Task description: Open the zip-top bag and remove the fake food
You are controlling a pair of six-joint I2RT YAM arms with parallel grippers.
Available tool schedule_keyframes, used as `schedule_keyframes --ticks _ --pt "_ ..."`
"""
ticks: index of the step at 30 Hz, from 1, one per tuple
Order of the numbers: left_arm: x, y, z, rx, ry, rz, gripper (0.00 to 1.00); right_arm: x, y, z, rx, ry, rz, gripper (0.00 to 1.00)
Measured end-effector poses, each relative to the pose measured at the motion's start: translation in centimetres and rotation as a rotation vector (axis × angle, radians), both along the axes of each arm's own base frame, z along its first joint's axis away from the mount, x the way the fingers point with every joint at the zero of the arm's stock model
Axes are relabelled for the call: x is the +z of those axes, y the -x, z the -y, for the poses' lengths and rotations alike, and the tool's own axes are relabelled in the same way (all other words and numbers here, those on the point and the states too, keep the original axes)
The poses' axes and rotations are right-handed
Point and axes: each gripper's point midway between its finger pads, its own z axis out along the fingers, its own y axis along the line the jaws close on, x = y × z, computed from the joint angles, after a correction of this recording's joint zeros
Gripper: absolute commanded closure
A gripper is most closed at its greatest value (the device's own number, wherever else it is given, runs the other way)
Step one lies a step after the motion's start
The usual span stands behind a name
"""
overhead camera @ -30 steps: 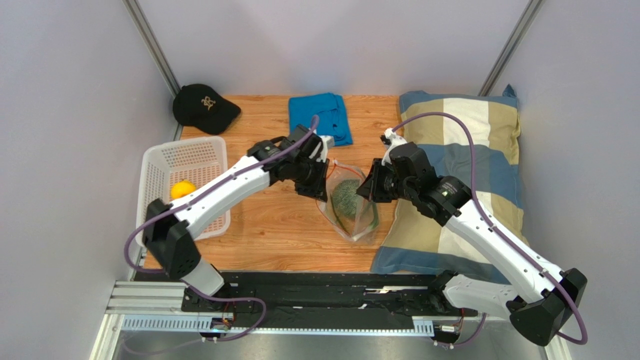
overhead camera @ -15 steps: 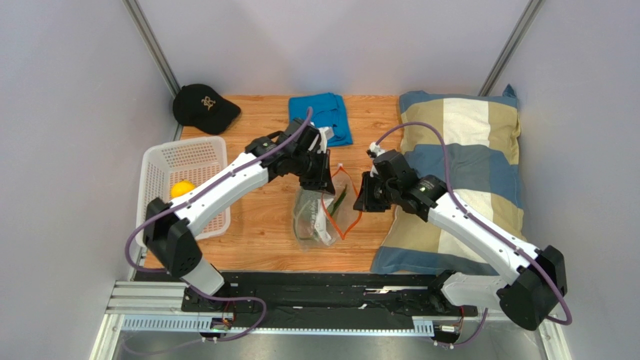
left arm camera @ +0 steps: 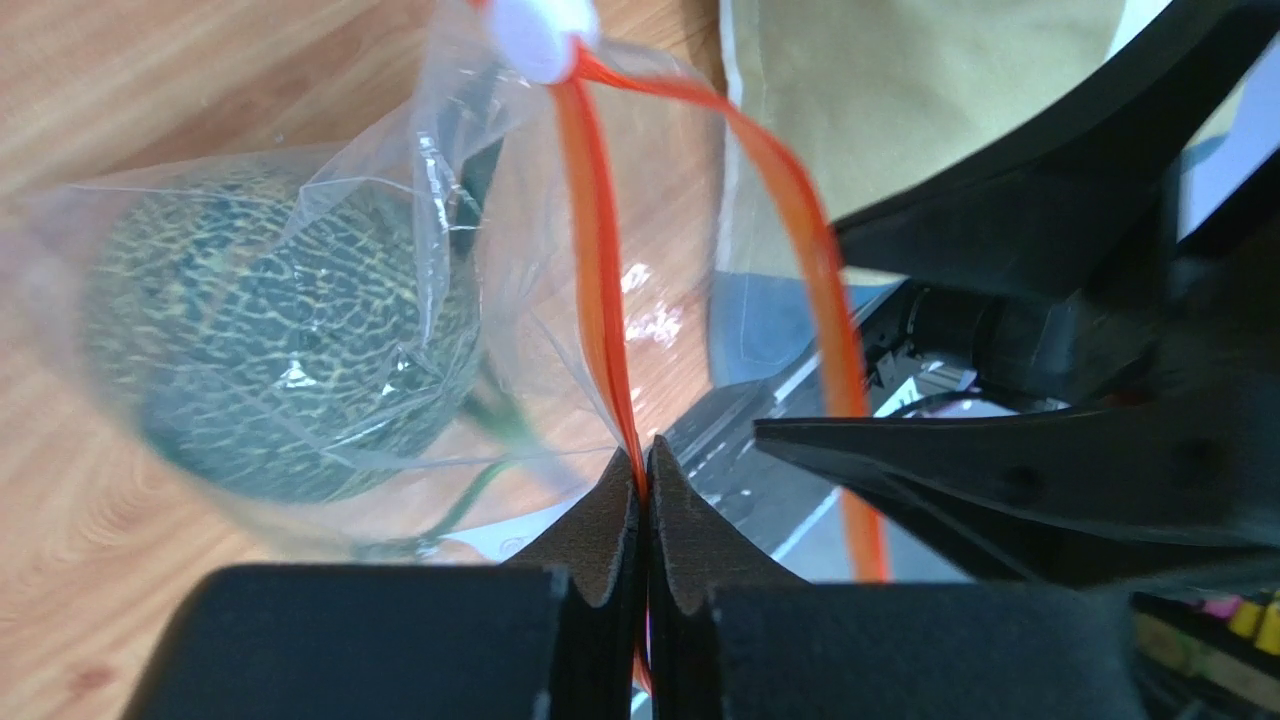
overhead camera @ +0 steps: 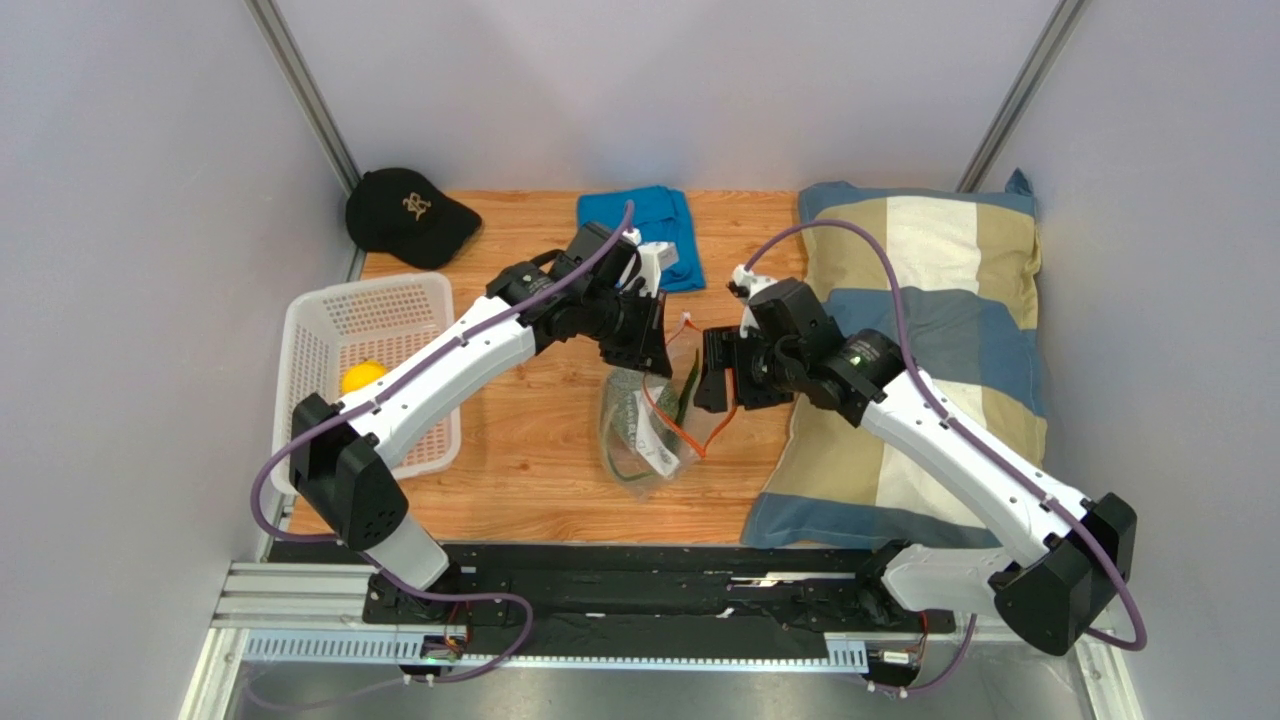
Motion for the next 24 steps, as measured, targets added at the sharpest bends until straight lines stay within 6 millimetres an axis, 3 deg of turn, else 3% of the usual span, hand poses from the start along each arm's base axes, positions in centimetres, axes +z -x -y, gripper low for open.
schedule_keyframes --ticks 5,9,12,13,14,15,17,18,19,21,22,23,24 --pt "0.8 0.4 -0.2 -0.06 0.014 0.048 1.0 4.3 -2.7 0.1 0.019 -0.006 0.143 0.28" --pt "0.6 0.8 -0.2 -0.095 0.021 0.058 1.0 4.9 -4.8 0.1 0.032 0.019 0.186 0.35" --pt "0.5 1.0 -0.2 -0.116 0.023 0.062 1.0 3.0 -6.1 0.8 0.035 0.072 0.16 0.57" --pt "0.5 1.0 -0.2 -0.12 0.024 0.066 1.0 2.5 -6.4 0.9 0.038 0.085 0.151 0.76" --pt "0.5 0.9 -0.2 -0.122 0.024 0.069 1.0 2.1 -6.6 1.0 0.037 0.094 0.141 0.88" --pt "0.5 0.9 -0.2 -0.124 0.024 0.073 1.0 1.6 -6.8 1.1 0.034 0.102 0.13 0.96" --pt "0.4 0.7 -0.2 -0.119 0.017 0.079 1.0 1.1 -6.8 1.0 0.025 0.1 0.105 1.0" --pt "0.5 0.6 -0.3 -0.113 0.01 0.082 0.95 1.0 -6.7 0.9 0.02 0.096 0.094 1.0" --pt "0.5 0.3 -0.5 -0.097 -0.006 0.086 0.81 0.9 -6.4 0.8 0.008 0.083 0.074 1.0" --pt "0.7 -0.3 -0.8 -0.063 -0.034 0.098 0.69 1.0 -5.9 0.4 -0.035 0.042 0.029 1.0" --pt "1.1 -0.9 -0.9 -0.031 -0.049 0.106 0.44 1.1 -5.7 0.2 -0.065 0.015 0.01 1.0" --pt "1.5 -1.3 -1.2 -0.004 -0.063 0.116 0.32 1.2 -5.4 0.1 -0.105 -0.014 -0.013 1.0" --pt "2.0 -1.7 -1.3 0.026 -0.069 0.123 0.26 1.2 -5.0 0.2 -0.15 -0.042 -0.038 1.0"
